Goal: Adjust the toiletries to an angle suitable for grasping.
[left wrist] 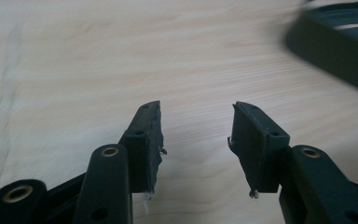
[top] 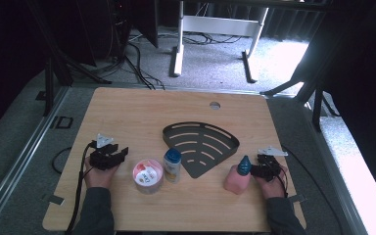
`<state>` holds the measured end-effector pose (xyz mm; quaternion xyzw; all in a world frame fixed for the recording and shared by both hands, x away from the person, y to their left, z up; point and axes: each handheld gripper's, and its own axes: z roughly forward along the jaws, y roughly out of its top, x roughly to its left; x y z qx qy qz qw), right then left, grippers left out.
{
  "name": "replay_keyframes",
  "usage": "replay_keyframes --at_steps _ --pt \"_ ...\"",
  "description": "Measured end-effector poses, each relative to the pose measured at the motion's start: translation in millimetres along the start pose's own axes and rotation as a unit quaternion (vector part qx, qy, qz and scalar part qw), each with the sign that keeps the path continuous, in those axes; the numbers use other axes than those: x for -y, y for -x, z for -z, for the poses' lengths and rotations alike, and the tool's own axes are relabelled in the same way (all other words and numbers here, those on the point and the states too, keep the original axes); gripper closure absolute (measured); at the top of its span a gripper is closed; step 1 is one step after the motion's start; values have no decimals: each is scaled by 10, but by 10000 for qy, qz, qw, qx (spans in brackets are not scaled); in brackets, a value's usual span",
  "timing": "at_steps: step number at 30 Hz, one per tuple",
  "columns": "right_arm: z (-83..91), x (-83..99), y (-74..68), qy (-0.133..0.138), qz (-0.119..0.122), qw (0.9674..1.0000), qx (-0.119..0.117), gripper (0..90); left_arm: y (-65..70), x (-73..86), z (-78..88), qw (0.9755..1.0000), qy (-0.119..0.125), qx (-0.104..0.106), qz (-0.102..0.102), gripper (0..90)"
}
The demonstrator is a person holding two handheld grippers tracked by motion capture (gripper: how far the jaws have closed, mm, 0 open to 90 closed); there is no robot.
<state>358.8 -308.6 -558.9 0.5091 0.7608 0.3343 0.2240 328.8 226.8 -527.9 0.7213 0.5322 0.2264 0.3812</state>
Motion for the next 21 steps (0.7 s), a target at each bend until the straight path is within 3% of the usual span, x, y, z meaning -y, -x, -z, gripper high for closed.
replay_keyframes --at_steps 2,4,5,10,15,21 --pt "0 0 0 -1 0 10000 -1 271 121 -66 89 9994 108 50 -317 525" --pt "0 0 0 0 1 10000 -2 272 172 -98 129 9990 150 117 -407 522" --pt "0 0 0 0 1 10000 -2 271 279 -152 206 9980 234 211 -544 520" --pt "0 0 1 -1 3 10000 -2 271 545 -278 380 9941 257 512 -922 504" --pt "0 0 0 0 -1 10000 -2 272 732 -365 561 9888 485 950 -1047 505" --pt "0 0 0 1 -1 10000 -2 272 856 -401 650 9856 463 1205 -1094 478"
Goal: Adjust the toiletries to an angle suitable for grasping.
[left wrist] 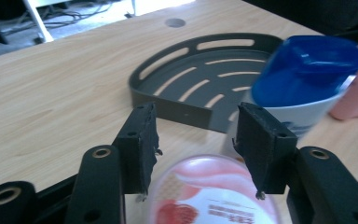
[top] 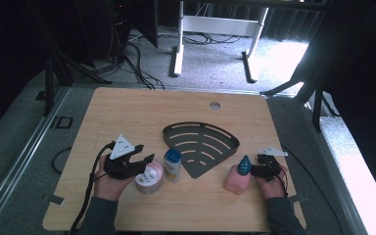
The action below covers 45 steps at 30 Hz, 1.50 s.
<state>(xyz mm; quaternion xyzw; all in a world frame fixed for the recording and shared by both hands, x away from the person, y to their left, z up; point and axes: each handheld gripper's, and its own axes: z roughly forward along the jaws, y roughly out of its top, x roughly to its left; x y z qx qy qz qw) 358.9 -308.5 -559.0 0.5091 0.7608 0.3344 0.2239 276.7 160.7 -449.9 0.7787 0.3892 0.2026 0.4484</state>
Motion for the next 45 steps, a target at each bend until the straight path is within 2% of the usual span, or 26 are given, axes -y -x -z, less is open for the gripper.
replay_keyframes --at_steps 8,12,16,21,23,26,27,28,31,34,39,42,43,45 --pt "0 0 0 0 2 10000 -1 272 206 -91 0 9994 -111 242 -223 418" --pt "0 0 0 -1 1 10000 -1 271 288 -126 -27 9992 -96 301 -258 366" --pt "0 0 0 -1 1 10000 -1 271 352 -162 -83 9987 -50 450 -249 301" --pt "0 0 0 0 1 10000 -1 272 448 -219 -208 9983 -86 442 -361 236" --pt "0 0 0 -1 0 10000 -1 271 466 -238 -268 9986 -109 359 -366 210" --pt "0 0 1 -2 2 10000 -2 271 486 -248 -332 9986 -141 364 -344 188" --pt "0 0 1 -2 2 10000 -2 271 486 -248 -332 9986 -141 364 -344 188" --pt "0 -1 1 -2 5 10000 -4 271 544 -250 -416 9984 -178 347 -401 183" --pt "0 -1 2 -6 8 10000 -7 270 565 -233 -489 9984 -254 311 -390 179" --pt "0 -1 2 -5 8 10000 -7 270 573 -210 -542 9978 -407 217 -484 185" --pt "0 -1 2 -5 8 10000 -8 270 583 -186 -592 9970 -507 200 -555 248" --pt "0 -1 2 -6 9 10000 -7 270 590 -180 -594 9966 -520 144 -620 291" --pt "0 -1 2 -5 9 10000 -8 270 586 -180 -585 9963 -523 64 -681 318" --pt "0 -1 2 -6 9 10000 -8 270 578 -183 -585 9962 -523 93 -693 334"
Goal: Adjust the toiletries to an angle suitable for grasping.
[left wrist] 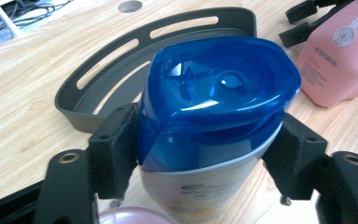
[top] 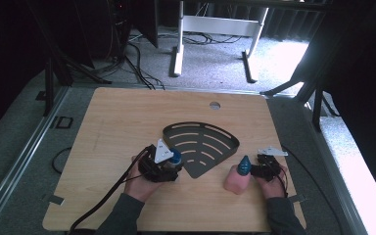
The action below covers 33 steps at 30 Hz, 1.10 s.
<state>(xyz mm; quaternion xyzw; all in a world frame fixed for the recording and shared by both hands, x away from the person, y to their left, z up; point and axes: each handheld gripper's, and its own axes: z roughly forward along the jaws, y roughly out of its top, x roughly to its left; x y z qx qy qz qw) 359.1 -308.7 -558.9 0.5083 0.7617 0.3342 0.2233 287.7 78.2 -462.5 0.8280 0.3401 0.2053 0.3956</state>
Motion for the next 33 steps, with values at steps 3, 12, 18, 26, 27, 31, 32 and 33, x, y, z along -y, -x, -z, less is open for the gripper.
replay_keyframes --at_steps 3,12,18,26,27,31,32,33 --pt "0 0 0 1 -1 10000 0 270 4 3 1 10000 7 -16 -78 339" --pt "0 0 0 -3 -2 10000 0 270 -94 -4 -4 9996 -30 -37 -274 343" --pt "0 0 0 -1 1 10000 -2 270 -275 -12 -51 9997 17 -28 -253 343" --pt "-1 -1 1 -2 3 10000 -5 269 -491 -20 -126 9997 127 -57 -211 343" --pt "-1 -1 1 -2 2 10000 -5 269 -561 -22 -148 9997 157 -79 -179 343" --pt "-1 -1 1 -2 3 10000 -5 269 -716 -16 -182 9997 221 -126 -64 343" --pt "-1 -1 1 -2 3 10000 -5 269 -716 -16 -182 9997 221 -126 -64 343" --pt "-1 -1 1 -2 3 10000 -6 269 -785 -15 -193 9996 229 -170 -9 343"
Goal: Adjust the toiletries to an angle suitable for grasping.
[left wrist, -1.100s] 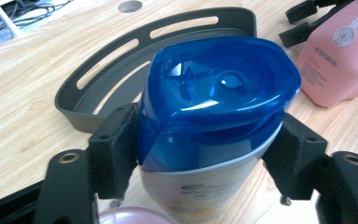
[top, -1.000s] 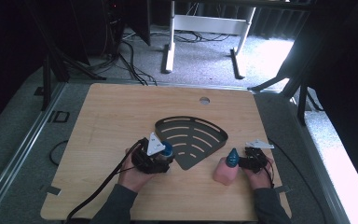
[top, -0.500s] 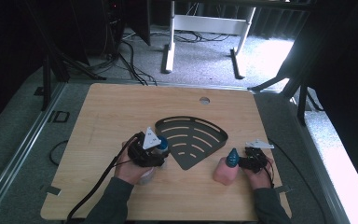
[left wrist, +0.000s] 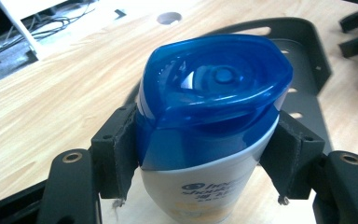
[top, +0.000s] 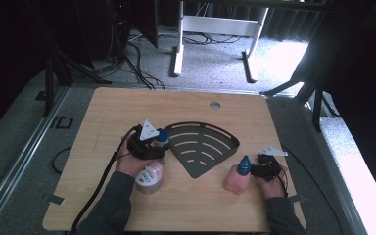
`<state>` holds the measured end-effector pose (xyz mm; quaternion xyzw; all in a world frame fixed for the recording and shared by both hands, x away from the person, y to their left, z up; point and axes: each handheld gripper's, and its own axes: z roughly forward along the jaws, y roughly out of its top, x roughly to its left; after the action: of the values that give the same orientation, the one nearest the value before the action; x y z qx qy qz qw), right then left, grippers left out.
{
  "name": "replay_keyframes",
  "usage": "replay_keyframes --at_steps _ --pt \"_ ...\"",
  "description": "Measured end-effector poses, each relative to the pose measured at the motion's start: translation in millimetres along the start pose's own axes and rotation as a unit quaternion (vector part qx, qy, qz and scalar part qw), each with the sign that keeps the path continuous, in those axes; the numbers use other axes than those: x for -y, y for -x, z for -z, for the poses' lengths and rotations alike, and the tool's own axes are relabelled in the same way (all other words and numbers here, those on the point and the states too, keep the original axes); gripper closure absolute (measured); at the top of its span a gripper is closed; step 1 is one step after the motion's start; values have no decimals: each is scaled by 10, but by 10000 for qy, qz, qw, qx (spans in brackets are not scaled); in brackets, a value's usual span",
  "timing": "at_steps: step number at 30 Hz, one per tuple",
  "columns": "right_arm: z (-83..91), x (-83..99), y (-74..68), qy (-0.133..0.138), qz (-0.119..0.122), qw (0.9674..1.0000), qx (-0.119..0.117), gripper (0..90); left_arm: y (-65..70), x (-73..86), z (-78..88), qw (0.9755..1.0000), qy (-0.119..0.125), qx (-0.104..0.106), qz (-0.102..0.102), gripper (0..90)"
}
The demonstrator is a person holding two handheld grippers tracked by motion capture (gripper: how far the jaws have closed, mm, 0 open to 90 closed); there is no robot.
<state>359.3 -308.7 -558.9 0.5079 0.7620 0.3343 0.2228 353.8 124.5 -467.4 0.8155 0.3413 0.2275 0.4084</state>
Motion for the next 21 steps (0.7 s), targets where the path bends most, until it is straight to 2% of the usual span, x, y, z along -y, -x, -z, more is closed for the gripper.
replay_keyframes --at_steps 5,7,10,14,21 --pt "0 0 0 0 -2 10000 0 269 -106 3 -29 10000 23 -92 -2 343" --pt "0 0 0 1 -1 10000 0 269 -169 1 -44 9999 12 -120 79 342" --pt "0 0 -1 1 -4 10000 1 269 -200 -7 -37 9997 -54 -29 245 337" --pt "0 0 0 1 -3 10000 0 269 -183 -1 -6 9994 -133 -59 324 265" --pt "3 3 1 7 -4 10000 1 272 -139 35 141 9994 6 -66 354 277"
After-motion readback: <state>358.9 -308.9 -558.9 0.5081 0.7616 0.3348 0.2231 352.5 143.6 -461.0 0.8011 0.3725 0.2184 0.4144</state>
